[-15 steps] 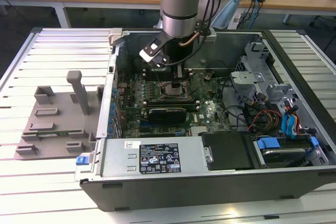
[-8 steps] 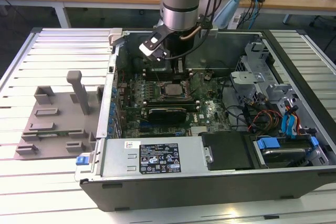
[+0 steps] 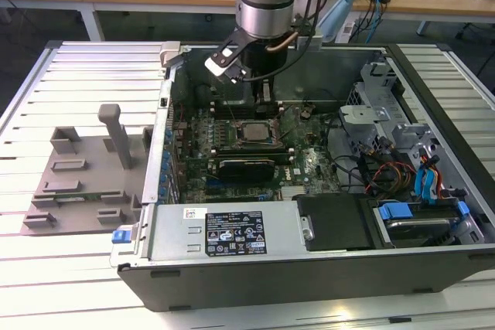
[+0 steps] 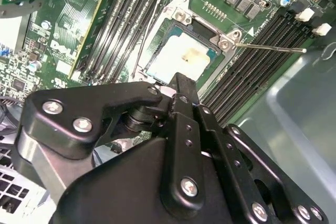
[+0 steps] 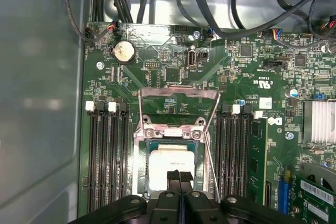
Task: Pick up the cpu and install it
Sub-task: 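Place the cpu into insertion slot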
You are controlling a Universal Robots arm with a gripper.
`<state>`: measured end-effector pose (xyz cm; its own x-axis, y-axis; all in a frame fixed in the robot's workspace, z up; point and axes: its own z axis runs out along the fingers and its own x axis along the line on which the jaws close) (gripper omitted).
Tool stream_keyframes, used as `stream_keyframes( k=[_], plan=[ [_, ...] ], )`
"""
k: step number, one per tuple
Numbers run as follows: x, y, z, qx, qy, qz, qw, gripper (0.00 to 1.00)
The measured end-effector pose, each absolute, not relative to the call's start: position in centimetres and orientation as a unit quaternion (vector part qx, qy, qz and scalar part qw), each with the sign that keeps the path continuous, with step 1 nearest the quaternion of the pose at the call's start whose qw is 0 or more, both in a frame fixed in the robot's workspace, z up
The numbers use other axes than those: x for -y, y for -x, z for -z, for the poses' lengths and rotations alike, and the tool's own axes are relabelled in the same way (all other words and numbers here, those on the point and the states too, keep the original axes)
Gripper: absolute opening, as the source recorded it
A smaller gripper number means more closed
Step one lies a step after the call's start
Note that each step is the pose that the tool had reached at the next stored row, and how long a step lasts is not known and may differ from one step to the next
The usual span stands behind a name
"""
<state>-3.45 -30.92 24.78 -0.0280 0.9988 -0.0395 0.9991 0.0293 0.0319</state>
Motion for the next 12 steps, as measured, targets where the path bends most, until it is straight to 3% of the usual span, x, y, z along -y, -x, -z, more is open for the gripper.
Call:
stream_keyframes(
  k=[12],
  plan=[
    [30.9,3.5,-27.3,-0.717,-0.697,0.002,0.025,0.11]
  ],
)
